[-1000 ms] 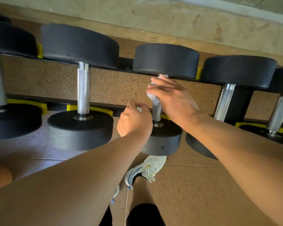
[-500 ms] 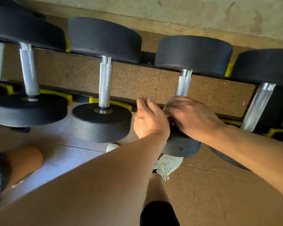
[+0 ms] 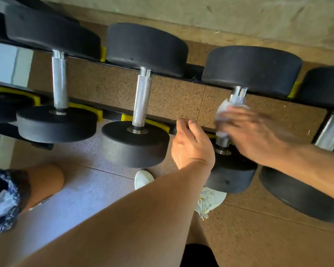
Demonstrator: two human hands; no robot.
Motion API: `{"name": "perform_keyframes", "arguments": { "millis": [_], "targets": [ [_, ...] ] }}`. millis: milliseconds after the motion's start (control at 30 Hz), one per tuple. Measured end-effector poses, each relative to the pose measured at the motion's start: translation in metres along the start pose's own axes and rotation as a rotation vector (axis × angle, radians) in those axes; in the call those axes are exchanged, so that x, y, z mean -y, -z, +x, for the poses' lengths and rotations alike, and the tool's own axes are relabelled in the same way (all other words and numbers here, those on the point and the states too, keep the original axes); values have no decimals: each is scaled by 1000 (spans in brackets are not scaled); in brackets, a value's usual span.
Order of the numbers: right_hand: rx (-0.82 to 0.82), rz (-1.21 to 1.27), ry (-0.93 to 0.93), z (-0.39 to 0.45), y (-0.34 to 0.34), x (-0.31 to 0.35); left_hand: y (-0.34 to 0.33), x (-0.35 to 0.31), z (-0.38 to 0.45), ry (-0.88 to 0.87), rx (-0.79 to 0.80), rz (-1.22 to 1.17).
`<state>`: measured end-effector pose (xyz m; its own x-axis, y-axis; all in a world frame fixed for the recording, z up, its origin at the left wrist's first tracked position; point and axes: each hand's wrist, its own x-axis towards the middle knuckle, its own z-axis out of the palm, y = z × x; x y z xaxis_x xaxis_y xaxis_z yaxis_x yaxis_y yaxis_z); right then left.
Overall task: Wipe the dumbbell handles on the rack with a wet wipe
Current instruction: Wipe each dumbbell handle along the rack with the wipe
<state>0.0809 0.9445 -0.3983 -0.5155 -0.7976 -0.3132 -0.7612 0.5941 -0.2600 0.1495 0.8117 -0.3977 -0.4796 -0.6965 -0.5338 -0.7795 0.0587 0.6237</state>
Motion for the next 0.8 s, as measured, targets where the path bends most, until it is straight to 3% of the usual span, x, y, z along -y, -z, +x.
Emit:
{"name": "perform_keyframes", "arguments": {
  "millis": [67, 133, 167, 233, 300, 333, 367, 433, 500, 567, 667, 800],
  "targets": [
    [85, 217, -25, -20, 2, 16, 0, 0, 0, 9, 3, 8],
    [156, 532, -166, -30, 9, 24, 1, 1, 1, 15, 8, 7],
    [98, 676, -244, -32, 11, 27, 1, 2, 1, 15, 9, 3],
    [-192, 768, -365, -33, 20, 25, -1, 2, 0, 3, 7, -10],
    [-467, 588, -292, -25, 33, 21, -1, 1, -2, -4, 7, -14],
    [-523, 466, -174, -18, 36, 16, -1, 2, -2, -4, 2, -11],
    [-493, 306, -31, -9, 32, 4, -1, 2, -1, -1, -6, -9],
    [-275, 21, 126, 10, 18, -22, -3, 3, -1, 15, -15, -6],
    [-125, -61, 73, 21, 4, -31, -4, 3, -1, 18, -30, -5],
    [-91, -10, 10, 18, -3, -19, -5, 4, 3, 15, -44, -7],
    [12, 227, -10, -6, -11, 13, -8, 11, 7, 12, -62, 18],
    [80, 979, -344, -41, -14, 30, -9, 12, 9, 25, -50, 48]
  ]
}}
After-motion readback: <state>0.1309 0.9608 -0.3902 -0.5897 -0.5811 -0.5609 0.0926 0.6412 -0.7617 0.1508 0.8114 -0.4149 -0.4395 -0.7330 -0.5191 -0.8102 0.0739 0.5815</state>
